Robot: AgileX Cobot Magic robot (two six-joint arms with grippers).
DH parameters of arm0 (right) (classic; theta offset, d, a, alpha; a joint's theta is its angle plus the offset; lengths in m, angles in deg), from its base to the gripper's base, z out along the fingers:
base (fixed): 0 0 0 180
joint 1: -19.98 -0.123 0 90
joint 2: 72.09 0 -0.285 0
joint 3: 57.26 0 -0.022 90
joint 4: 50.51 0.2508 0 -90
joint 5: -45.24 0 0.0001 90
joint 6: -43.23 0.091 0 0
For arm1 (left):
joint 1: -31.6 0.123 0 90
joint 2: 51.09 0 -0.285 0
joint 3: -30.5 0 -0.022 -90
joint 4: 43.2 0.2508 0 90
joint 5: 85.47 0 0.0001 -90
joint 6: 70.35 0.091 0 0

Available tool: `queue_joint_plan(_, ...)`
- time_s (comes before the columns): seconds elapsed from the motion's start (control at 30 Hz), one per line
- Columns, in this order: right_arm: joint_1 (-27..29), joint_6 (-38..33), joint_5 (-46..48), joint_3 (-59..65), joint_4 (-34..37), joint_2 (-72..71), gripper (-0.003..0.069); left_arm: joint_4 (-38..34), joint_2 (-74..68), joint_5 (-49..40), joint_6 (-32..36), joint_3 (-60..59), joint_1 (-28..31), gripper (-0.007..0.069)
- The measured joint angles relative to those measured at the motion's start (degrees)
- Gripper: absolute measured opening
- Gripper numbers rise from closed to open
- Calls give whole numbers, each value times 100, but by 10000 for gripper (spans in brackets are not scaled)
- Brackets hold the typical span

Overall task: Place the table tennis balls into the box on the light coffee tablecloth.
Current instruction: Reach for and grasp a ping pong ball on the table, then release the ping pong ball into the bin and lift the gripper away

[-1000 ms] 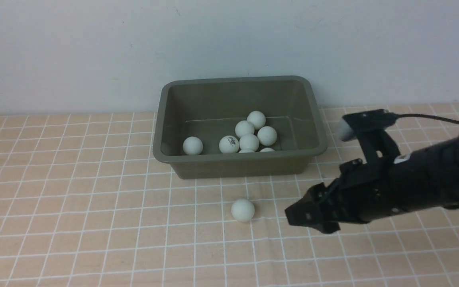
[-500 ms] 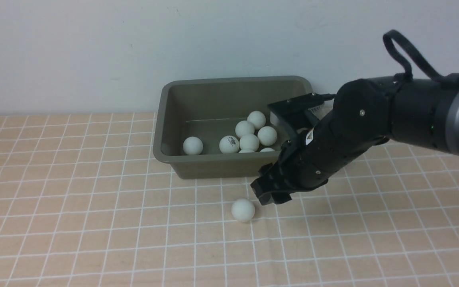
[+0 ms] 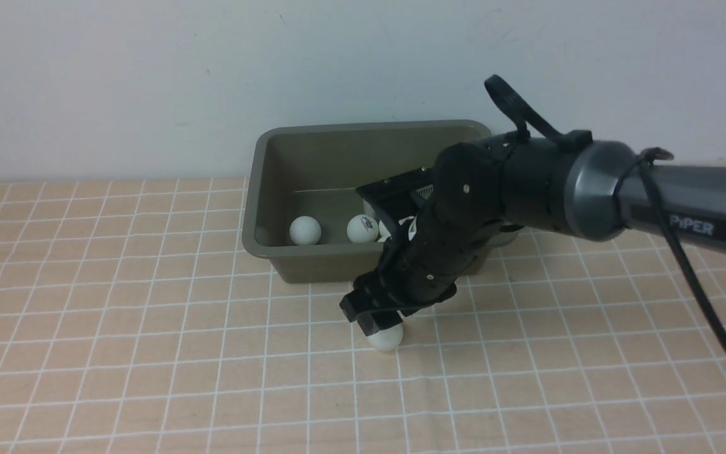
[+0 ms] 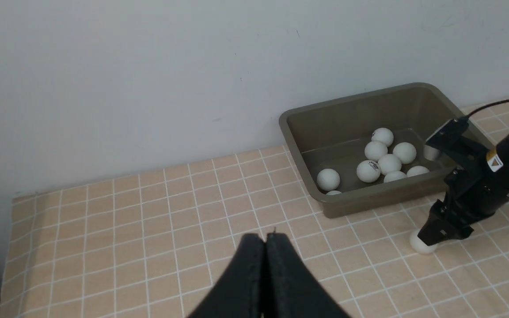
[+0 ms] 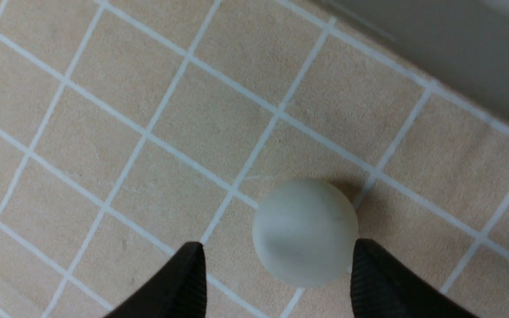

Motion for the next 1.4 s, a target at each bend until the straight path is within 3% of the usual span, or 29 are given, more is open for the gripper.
queue_joint_plan(0.4,0,16,367,-357,-347,591,402,-23,-39,0,25,-61,0,-69)
queue_joint_plan(0.63,0,16,426,-382,-424,627,363,-23,-39,0,36,-61,0,-69)
queue_joint_plan(0.9,-47,-890,1644,-1190,677,627,363,-17,-39,0,36,-61,0,-69)
queue_joint_plan(1.03,-68,-1355,1949,-2381,1280,627,363,-17,-39,0,36,-61,0,-69)
queue_joint_plan(1.17,40,-1337,1520,-3184,1022,627,363,-17,-39,0,36,-61,0,-69)
queue_joint_plan(1.27,312,-930,862,-3461,516,627,363,-17,-39,0,36,-61,0,-69)
queue_joint_plan(1.4,774,-488,670,-3489,69,772,363,-17,-39,0,36,-61,0,-69)
